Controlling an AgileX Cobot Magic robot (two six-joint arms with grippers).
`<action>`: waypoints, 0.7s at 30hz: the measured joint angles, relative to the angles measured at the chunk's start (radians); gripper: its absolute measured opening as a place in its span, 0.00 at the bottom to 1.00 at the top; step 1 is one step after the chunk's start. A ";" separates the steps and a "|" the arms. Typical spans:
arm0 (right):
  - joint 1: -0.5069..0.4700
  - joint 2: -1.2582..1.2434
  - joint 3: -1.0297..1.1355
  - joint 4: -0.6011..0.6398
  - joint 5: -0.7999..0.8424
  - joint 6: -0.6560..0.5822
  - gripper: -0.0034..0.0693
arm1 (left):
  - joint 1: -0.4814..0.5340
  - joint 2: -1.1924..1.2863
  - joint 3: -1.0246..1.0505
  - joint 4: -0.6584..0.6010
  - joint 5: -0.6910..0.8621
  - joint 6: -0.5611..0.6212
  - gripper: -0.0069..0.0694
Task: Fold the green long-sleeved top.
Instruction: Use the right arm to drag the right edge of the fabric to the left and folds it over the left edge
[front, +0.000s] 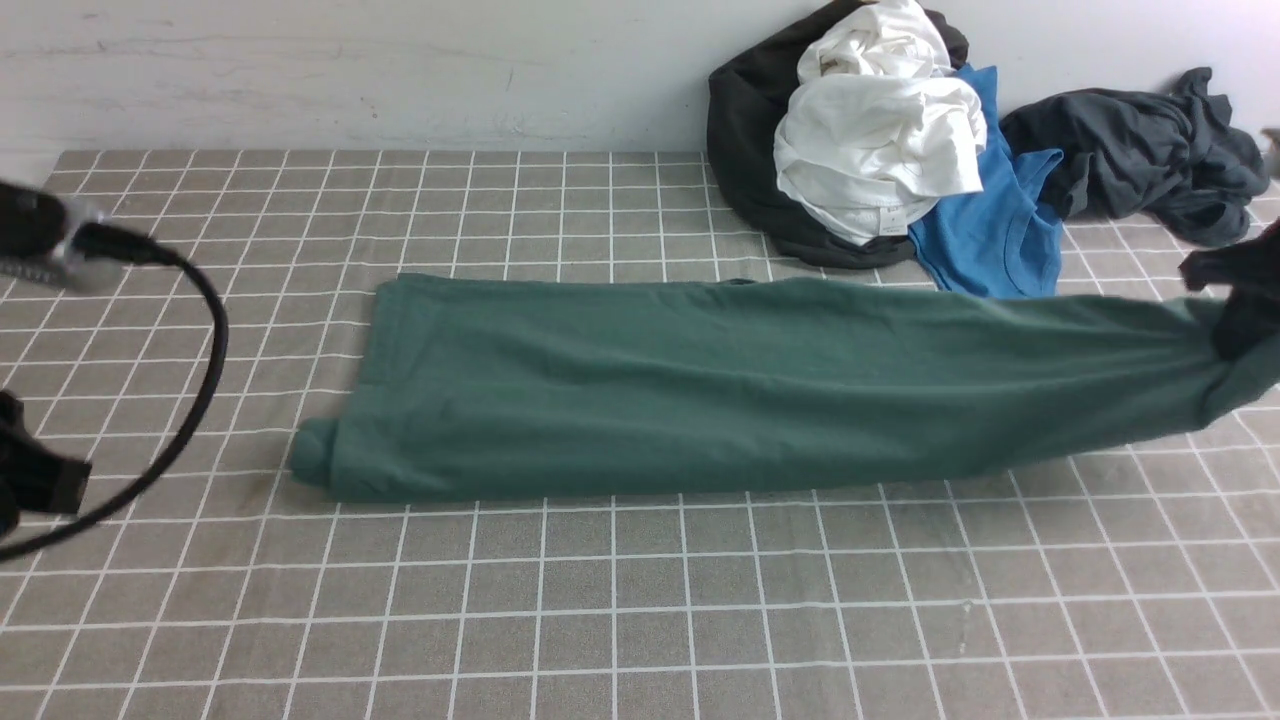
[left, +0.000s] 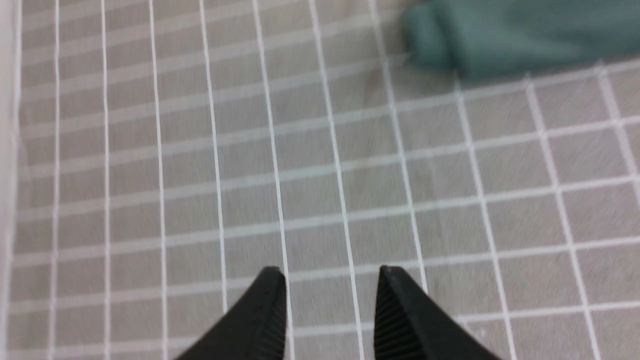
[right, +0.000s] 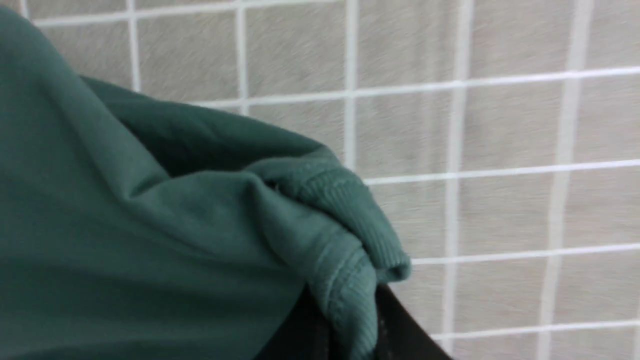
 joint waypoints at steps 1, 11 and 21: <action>0.000 -0.010 -0.052 -0.023 0.016 0.032 0.09 | 0.000 -0.010 0.045 0.007 -0.012 -0.044 0.40; 0.265 -0.045 -0.231 0.307 0.035 0.080 0.09 | 0.000 -0.020 0.239 -0.019 -0.193 -0.167 0.40; 0.705 0.205 -0.232 0.670 -0.318 -0.072 0.09 | 0.000 -0.032 0.237 -0.071 -0.212 -0.166 0.40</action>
